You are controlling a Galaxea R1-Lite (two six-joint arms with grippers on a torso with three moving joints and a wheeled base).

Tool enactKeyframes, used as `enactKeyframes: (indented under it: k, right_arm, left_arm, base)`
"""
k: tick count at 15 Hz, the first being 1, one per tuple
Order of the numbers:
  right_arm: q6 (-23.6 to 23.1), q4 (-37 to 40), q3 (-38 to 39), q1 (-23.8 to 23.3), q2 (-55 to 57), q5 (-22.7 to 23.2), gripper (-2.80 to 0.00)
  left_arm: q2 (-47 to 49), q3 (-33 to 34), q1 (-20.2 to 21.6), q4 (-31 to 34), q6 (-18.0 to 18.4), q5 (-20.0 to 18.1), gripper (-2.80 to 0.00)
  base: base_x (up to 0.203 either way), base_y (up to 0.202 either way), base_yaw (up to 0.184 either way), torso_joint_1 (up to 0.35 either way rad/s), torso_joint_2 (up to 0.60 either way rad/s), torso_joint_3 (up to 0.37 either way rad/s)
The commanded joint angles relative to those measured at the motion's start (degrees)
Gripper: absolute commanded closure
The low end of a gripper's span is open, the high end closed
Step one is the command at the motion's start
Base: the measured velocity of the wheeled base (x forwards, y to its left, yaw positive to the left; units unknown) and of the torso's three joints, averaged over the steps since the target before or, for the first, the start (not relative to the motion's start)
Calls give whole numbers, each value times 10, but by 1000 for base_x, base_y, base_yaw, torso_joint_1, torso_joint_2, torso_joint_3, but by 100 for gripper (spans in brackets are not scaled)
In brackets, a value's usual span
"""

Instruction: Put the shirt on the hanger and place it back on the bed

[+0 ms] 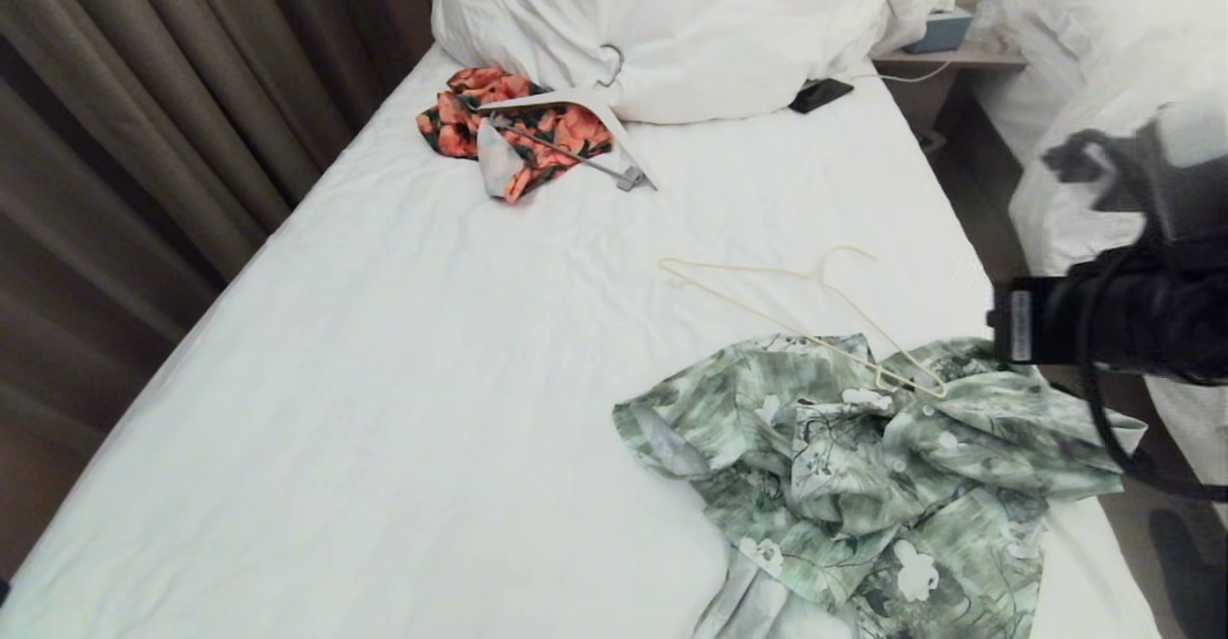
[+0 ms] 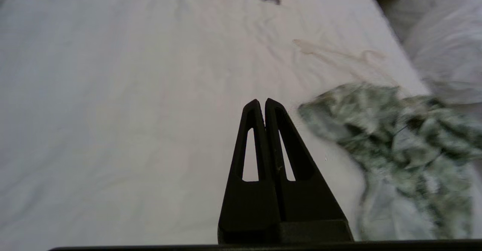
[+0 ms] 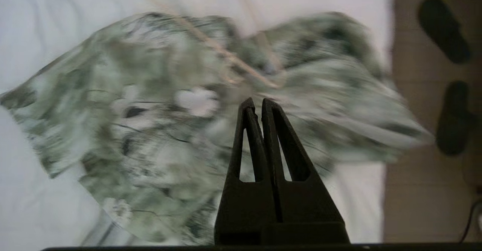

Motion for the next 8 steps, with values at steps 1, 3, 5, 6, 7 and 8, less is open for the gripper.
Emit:
enactKeyframes:
  k: [1,3,5,6,7,8]
  right_arm:
    - [2,0,40,-32,-102,-1,0]
    - [2,0,73,-67,-184,-1,0]
    - [1,2,108,-105,-263,0,0]
    - [0,3,132,-122,-312,0,0]
    - [-3,3,162,-141,-360,1,0]
    - [-7,4,190,-158,-403,2,0]
  left_arm:
    - [-35,1,13,27,12,0,0]
    - [-81,18,7,47,20,0,0]
    - [-115,47,4,63,46,0,0]
    - [-137,71,4,63,78,2,0]
    - [-141,96,4,62,121,7,0]
    - [-140,113,4,59,137,11,0]
  base:
    - [0,0,0,0,0,0]
    - [0,0,0,0,0,0]
    - [0,0,0,0,0,0]
    - [0,0,0,0,0,0]
    - [0,0,0,0,0,0]
    - [0,0,0,0,0,0]
